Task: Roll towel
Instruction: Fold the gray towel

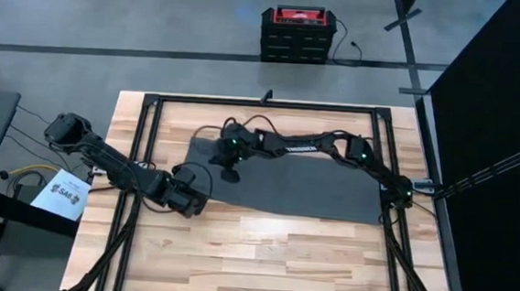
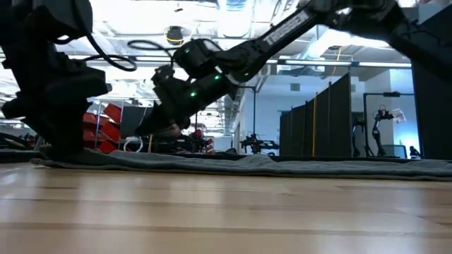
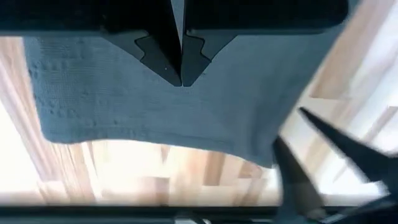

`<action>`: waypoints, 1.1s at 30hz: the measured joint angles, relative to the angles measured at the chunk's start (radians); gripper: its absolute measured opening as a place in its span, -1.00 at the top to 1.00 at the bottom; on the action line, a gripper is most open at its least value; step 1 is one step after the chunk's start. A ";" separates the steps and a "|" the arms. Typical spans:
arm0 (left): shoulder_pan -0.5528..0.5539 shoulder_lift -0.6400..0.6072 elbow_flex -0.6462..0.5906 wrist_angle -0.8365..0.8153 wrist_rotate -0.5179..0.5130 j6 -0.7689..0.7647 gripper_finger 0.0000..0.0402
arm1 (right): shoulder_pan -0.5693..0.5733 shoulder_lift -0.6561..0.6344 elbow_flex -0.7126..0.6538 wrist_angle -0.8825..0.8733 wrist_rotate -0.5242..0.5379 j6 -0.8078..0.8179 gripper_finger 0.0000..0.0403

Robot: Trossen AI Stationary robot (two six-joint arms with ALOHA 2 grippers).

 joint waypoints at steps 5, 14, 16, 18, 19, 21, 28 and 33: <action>0.000 0.000 -0.044 0.018 0.038 -0.041 0.31 | -0.015 0.111 0.201 -0.170 -0.023 0.013 1.00; -0.032 -0.002 -0.086 0.064 0.044 -0.064 0.31 | 0.015 0.165 0.293 -0.221 -0.032 -0.024 1.00; -0.032 -0.002 -0.086 0.064 0.045 -0.064 0.31 | 0.018 0.165 0.293 -0.230 -0.031 -0.025 1.00; -0.032 -0.002 -0.086 0.065 0.046 -0.071 0.31 | 0.011 0.175 0.293 -0.244 -0.030 -0.021 1.00; -0.032 -0.002 -0.086 0.065 0.046 -0.076 0.31 | 0.006 0.179 0.293 -0.242 -0.031 -0.011 1.00; -0.033 -0.002 -0.086 0.065 0.046 -0.091 0.31 | -0.012 0.182 0.291 -0.258 -0.029 0.014 1.00; -0.036 -0.001 -0.088 0.066 0.049 -0.099 0.31 | -0.060 0.181 0.291 -0.292 -0.018 0.063 1.00; -0.057 -0.001 -0.088 0.071 0.054 -0.116 0.31 | -0.099 0.181 0.291 -0.272 0.035 0.078 1.00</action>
